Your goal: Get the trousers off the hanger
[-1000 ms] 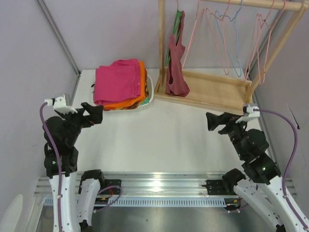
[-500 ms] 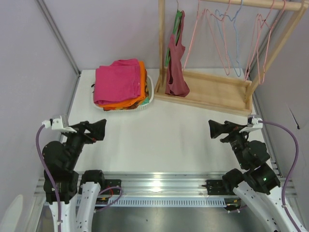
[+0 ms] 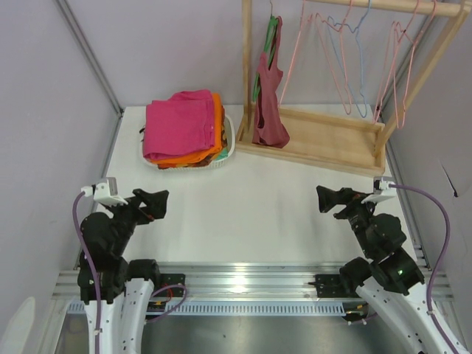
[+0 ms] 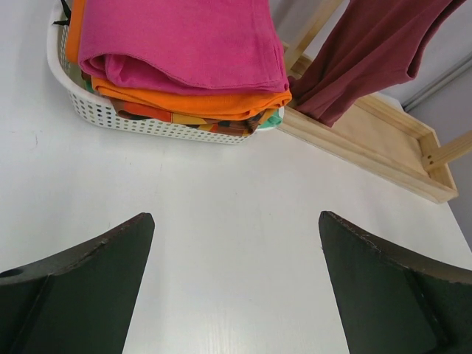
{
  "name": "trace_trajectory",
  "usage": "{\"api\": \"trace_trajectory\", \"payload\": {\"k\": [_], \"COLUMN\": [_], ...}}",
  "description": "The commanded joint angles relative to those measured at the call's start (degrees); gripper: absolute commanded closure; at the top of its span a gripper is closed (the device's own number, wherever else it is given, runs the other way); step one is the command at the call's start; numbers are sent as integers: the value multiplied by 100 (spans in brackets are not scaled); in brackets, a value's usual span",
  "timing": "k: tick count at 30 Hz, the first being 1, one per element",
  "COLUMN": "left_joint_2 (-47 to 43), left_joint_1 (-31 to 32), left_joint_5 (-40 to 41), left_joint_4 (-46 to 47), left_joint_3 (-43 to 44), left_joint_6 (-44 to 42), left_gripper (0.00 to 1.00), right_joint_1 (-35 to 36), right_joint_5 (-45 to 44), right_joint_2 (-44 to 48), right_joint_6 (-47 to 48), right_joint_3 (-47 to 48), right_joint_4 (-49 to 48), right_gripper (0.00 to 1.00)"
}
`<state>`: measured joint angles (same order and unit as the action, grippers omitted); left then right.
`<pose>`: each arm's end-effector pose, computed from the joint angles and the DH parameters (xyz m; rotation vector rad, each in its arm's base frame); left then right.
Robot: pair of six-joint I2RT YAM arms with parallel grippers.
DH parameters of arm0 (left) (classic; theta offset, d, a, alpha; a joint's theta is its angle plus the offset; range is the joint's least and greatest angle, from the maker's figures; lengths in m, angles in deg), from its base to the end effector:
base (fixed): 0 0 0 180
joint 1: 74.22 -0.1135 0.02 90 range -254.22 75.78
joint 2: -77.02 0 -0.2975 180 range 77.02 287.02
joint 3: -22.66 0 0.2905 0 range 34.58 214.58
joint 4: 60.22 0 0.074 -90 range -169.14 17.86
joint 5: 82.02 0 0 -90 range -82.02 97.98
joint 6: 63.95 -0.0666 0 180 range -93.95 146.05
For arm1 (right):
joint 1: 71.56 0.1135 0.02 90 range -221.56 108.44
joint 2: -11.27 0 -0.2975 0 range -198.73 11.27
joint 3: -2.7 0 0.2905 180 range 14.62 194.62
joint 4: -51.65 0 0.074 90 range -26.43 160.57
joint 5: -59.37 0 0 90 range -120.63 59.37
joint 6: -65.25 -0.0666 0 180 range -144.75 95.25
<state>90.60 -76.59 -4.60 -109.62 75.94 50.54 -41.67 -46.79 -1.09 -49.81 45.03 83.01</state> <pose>0.0919 -0.0107 0.3455 -0.2485 1.7419 -0.4730 0.1124 0.0432 0.3190 0.1544 1.6112 0.5200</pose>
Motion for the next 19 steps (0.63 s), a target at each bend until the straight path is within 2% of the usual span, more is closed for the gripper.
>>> {"api": "trace_trajectory", "payload": {"k": [1, 19], "left_joint_2": [4, -5], "left_joint_1": [26, 9], "left_joint_5": [-17, -175], "left_joint_4": [126, 364], "left_joint_3": [-67, -269], "left_joint_6": [3, 82], "left_gripper": [0, 0], "right_joint_1": [8, -10], "right_joint_5": [-159, -72], "right_joint_2": [76, 23], "right_joint_6": [-69, -87], "right_joint_3": [-36, -71], "right_joint_4": [-98, -265], "right_gripper": [1, 1]}}
